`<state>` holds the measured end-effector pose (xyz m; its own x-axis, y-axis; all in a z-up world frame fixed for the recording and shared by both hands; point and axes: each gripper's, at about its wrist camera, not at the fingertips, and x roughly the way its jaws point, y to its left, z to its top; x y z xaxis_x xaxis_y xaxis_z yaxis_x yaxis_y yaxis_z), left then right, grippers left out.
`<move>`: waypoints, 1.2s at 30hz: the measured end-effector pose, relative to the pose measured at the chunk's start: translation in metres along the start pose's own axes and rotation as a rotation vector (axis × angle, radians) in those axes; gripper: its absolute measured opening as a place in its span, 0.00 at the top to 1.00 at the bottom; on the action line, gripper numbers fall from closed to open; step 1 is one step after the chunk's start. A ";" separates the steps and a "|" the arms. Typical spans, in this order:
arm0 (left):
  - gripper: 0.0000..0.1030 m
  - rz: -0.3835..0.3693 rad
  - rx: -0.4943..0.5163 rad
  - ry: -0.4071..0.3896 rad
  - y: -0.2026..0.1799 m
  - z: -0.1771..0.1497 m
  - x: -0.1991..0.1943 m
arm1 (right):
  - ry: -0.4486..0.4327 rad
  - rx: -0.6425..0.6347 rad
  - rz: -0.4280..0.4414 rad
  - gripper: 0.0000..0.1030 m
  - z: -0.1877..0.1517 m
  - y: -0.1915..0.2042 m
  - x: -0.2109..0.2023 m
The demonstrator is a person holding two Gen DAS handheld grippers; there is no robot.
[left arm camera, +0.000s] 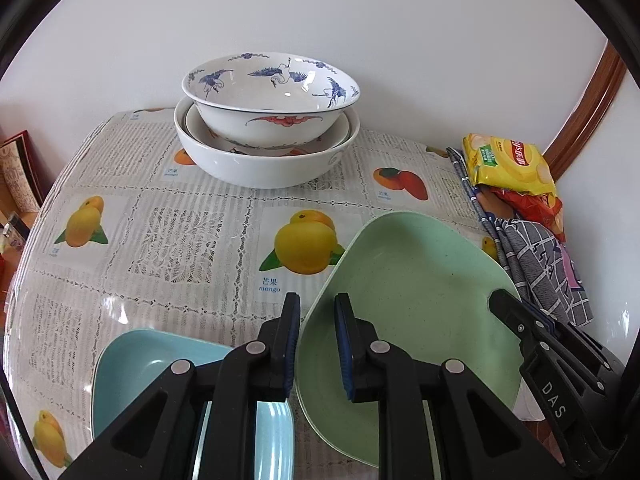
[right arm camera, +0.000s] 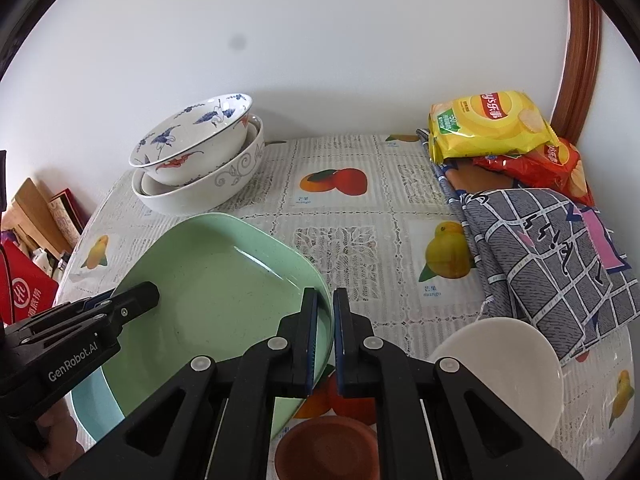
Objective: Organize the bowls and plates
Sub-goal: 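Lift the green plate off the tablecloth with both grippers, then carry the green plate over the light-blue plate with both grippers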
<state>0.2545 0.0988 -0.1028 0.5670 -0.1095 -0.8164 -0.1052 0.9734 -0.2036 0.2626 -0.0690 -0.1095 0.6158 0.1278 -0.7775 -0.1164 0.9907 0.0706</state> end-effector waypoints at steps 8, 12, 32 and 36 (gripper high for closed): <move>0.84 0.001 0.038 -0.067 -0.020 -0.015 -0.044 | -0.054 0.019 0.009 0.93 -0.014 -0.005 -0.052; 0.84 0.002 0.042 -0.091 -0.027 -0.028 -0.064 | -0.073 0.028 0.017 0.93 -0.025 -0.009 -0.074; 0.84 -0.009 0.054 -0.165 -0.035 -0.068 -0.115 | -0.124 0.050 0.015 0.93 -0.060 -0.012 -0.128; 0.84 -0.007 0.049 -0.174 -0.030 -0.072 -0.119 | -0.127 0.048 0.019 0.93 -0.063 -0.007 -0.131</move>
<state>0.1317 0.0676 -0.0386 0.7010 -0.0839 -0.7082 -0.0629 0.9819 -0.1786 0.1339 -0.0957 -0.0474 0.7079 0.1487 -0.6905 -0.0934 0.9887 0.1171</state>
